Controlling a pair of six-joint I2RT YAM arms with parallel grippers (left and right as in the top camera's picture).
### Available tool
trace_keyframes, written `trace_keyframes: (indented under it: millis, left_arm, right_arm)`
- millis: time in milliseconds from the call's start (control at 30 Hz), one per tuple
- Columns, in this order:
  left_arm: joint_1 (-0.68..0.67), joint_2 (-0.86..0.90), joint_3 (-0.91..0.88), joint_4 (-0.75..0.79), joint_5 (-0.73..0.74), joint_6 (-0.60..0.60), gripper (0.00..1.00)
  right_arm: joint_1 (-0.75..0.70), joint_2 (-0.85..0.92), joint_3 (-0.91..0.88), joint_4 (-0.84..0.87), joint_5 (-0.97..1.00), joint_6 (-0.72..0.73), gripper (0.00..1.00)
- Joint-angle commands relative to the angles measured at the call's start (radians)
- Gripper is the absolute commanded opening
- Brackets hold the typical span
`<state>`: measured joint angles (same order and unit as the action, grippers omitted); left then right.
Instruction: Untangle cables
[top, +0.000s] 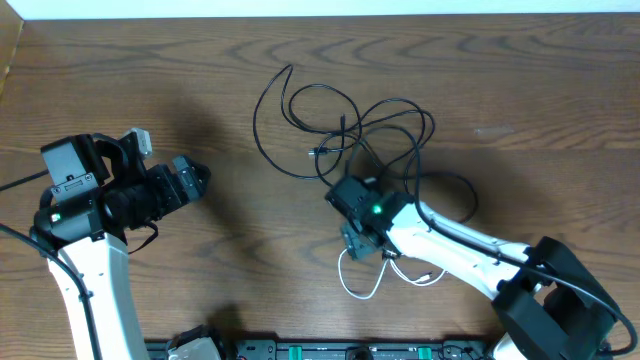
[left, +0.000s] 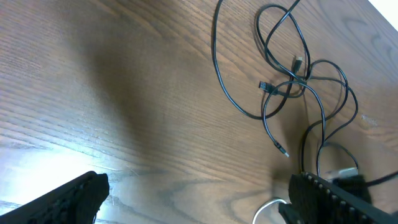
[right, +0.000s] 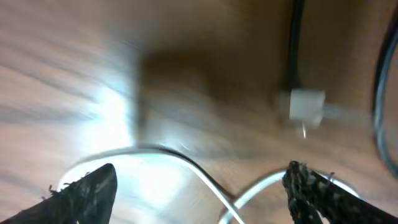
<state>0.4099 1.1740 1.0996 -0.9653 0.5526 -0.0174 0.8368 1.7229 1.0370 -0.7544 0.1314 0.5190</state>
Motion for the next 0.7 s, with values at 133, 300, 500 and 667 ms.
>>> trace_keyframes:
  millis: [133, 300, 500, 667]
  left_arm:
    - [0.004, -0.014, 0.013, -0.006, 0.016, 0.025, 0.98]
    - [0.004, -0.014, 0.013, -0.006, 0.016, 0.029, 0.98]
    - [0.004, -0.014, 0.013, -0.006, 0.016, 0.029, 0.98]
    - [0.004, -0.014, 0.013, -0.006, 0.016, 0.029, 0.98]
  right_arm:
    - [-0.028, -0.106, 0.211, -0.342, 0.046, 0.049, 0.88]
    - [-0.013, -0.139, 0.209, -0.631, 0.040, 0.124, 0.89]
    - [0.050, -0.148, 0.176, -0.625, -0.015, 0.124, 0.93]
    - [0.116, -0.148, 0.079, -0.482, -0.080, 0.112, 0.96]
